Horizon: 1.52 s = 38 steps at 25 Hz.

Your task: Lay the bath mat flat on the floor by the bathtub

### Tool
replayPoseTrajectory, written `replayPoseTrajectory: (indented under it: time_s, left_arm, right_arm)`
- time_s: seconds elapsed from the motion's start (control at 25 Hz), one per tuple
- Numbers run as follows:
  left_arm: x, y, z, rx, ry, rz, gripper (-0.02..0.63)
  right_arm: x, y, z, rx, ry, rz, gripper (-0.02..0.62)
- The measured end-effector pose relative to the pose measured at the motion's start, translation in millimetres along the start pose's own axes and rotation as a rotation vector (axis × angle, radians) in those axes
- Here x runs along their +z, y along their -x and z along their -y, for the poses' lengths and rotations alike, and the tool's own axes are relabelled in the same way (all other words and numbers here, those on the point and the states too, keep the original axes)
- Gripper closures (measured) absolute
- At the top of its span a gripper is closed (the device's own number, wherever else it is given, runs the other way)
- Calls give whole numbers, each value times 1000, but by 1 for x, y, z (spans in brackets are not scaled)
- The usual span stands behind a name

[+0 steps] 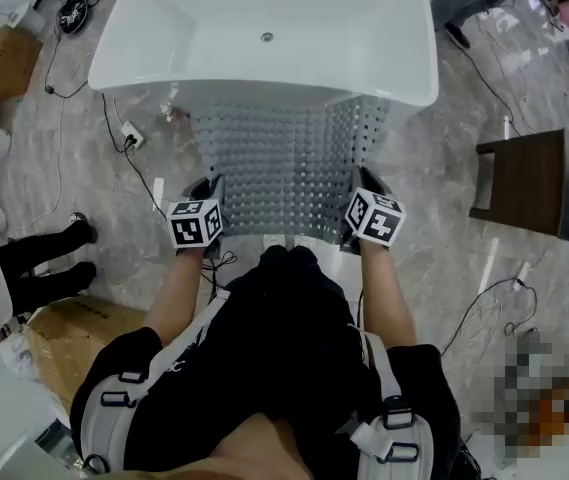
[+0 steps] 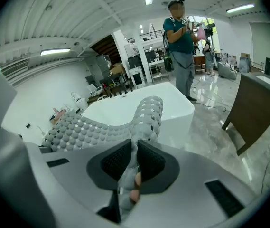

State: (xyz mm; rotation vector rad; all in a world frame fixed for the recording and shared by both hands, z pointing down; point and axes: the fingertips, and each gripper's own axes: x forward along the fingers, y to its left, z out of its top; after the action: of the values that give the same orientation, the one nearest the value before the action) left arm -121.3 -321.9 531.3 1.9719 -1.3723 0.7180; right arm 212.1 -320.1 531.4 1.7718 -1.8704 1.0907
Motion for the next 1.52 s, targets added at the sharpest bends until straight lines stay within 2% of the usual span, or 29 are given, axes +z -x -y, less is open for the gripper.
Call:
replayPoseTrajectory:
  time_s: [0.2,0.44,0.64,0.8,1.0,1.2,1.32,1.36,1.52]
  left_arm:
    - [-16,-25,-10,-8,56,-58,565]
    - [-41,-81,-30,-24,52,-104,563]
    - [-100,-166,-56,-39,51,-135,563]
    - [-168,-261,-91,-26,59,-141,563]
    - [-254,-389,-144,-3,118,-162,561]
    - [-315,-497,-184,21,118,-192,555]
    - [-341,-543,-200,32,99,-221,546]
    - [-347,-554,-205,38,88,-232,543]
    - [-366,-582,-230,78,81,-299,529]
  right_arm:
    - [-26,-22,20,-47,-59,-57,551]
    - [-66,-65,50,-77,-58,-88,549]
    - [-127,-138,80,-111,-35,-118,549]
    - [-193,-233,106,-112,-31,-126,549]
    - [-261,-358,140,-93,-15,-127,551]
    - [-325,-464,179,-101,28,-163,551]
    - [-353,-502,200,-125,51,-179,556]
    - [-358,-510,205,-136,59,-179,591]
    - [-364,-523,209,-128,64,-213,591]
